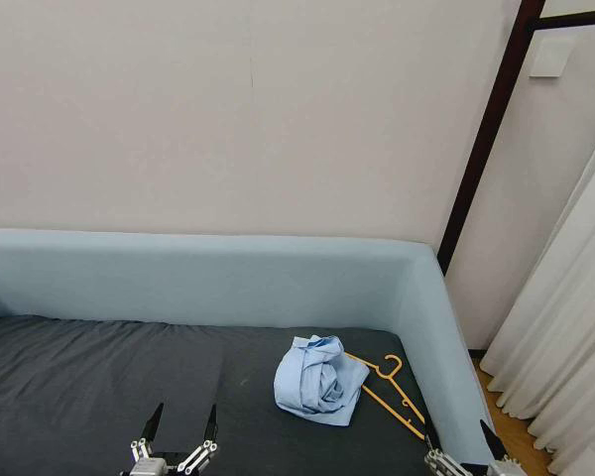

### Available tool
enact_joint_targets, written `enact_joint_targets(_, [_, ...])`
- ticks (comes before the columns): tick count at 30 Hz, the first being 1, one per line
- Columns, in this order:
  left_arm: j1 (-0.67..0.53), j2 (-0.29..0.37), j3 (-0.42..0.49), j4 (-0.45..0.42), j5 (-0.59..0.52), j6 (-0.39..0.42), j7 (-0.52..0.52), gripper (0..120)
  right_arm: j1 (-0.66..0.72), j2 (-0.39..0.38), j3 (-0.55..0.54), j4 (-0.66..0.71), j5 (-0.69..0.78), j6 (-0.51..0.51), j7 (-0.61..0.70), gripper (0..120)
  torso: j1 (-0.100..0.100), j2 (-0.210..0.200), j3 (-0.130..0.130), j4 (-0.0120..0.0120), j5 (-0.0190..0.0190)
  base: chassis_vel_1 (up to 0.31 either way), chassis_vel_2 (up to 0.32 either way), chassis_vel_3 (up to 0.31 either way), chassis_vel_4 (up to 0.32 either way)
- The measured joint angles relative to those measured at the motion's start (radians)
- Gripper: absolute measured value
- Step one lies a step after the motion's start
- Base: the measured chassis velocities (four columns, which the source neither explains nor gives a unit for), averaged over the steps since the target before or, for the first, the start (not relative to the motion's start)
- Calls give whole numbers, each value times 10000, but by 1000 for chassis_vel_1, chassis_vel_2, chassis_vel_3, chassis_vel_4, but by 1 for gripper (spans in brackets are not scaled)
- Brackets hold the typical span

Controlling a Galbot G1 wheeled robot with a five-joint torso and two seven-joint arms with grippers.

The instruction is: Pick up the clothes from the sofa and hang them on the clothes hanger.

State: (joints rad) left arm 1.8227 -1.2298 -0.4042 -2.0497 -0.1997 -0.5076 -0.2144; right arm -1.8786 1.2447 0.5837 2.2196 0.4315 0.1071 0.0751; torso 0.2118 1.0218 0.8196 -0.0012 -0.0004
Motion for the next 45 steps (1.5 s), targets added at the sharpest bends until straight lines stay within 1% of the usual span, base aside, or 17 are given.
enact_joint_targets(1, [-1, -7, -1, 31, -1, -4, 3, 100, 192, -417, 1, -2, 452, -301, 43, 100, 0, 0, 0, 0, 1, 0, 0, 0, 0])
enact_joint_targets(2, [-1, -7, -1, 31, -1, -4, 3, 100, 192, -417, 1, -2, 452, -301, 43, 100, 0, 0, 0, 0, 1, 0, 0, 0, 0])
enact_joint_targets(7, [4, -150, -23, 261, 4, -78, 17, 100, 1669, -2415, -159, -584, 2412, -1929, 195, 100, 0, 0, 1, 5, 3, 0, 0, 0, 0])
enact_joint_targets(8, [4, -150, -23, 261, 4, -78, 17, 100, 1669, -2415, -159, -584, 2412, -1929, 195, 100, 0, 0, 1, 5, 3, 0, 0, 0, 0])
enact_joint_targets(10, [-216, -96, 135, 406, -9, -51, 29, 100, 2301, -3146, -189, -912, 3145, -2458, 211, 100, 0, 0, 1, 8, 2, 0, 0, 0, 0])
enact_joint_targets(15, [-825, 111, 618, 686, -40, 160, 26, 100, 3501, -4210, -432, -1682, 4014, -3109, 250, 100, 1, 0, 0, -12, 0, 0, 0, 0, 0])
enact_joint_targets(16, [-867, 91, 665, 703, -39, 189, 20, 100, 4236, -4560, -821, -1990, 4438, -3432, 290, 100, 1, 0, 1, -4, -1, 0, 0, 0, 0])
enact_joint_targets(17, [-867, 91, 665, 703, -39, 189, 20, 100, 4236, -4560, -821, -1990, 4438, -3432, 290, 100, 1, 0, 1, -4, -1, 0, 0, 0, 0])
enact_joint_targets(20, [-826, -1, 672, 691, 9, 241, 3, 100, 6384, -5068, -2479, -2903, 5255, -3982, 392, 100, 1, -1, 2, 7, 1, 0, 0, 0, 0])
enact_joint_targets(21, [-826, -1, 672, 691, 9, 241, 3, 100, 6384, -5068, -2479, -2903, 5255, -3982, 392, 100, 1, -1, 2, 7, 1, 0, 0, 0, 0])
enact_joint_targets(26, [-551, -16, 471, 635, 188, 234, -17, 100, 9153, -4885, -5081, -4366, 5809, -4587, 442, 100, 1, -2, 2, 1, -2, 0, 0, 0, 0])
enact_joint_targets(27, [-551, -16, 471, 635, 188, 234, -17, 100, 9153, -4885, -5081, -4366, 5809, -4587, 442, 100, 1, -2, 2, 1, -2, 0, 0, 0, 0])
enact_joint_targets(31, [-296, -38, 268, 602, 401, 137, -104, 100, 10466, -4039, -6798, -5205, 5494, -5127, 792, 100, 1, -2, 1, 0, -3, 0, 0, 0, 0])
enact_joint_targets(32, [-192, -95, 222, 566, 440, 111, -125, 100, 10801, -3567, -7262, -5483, 5384, -5282, 882, 100, 1, -2, 1, 1, -2, 0, 0, 0, 0])
enact_joint_targets(33, [-192, -95, 222, 566, 440, 111, -125, 100, 10801, -3567, -7262, -5483, 5384, -5282, 882, 100, 1, -2, 1, 1, -2, 0, 0, 0, 0])
enact_joint_targets(37, [43, -252, 114, 535, 507, -6, -171, 100, 11459, -2196, -7935, -6667, 5056, -5374, 972, 100, 1, -1, 0, 4, -3, 0, 0, 0, 0])
enact_joint_targets(45, [93, -393, 61, 513, 547, -63, -181, 100, 11658, -1171, -8180, -8550, 4014, -5111, 736, 100, 2, -1, 0, -2, -4, 0, 0, 0, 0])
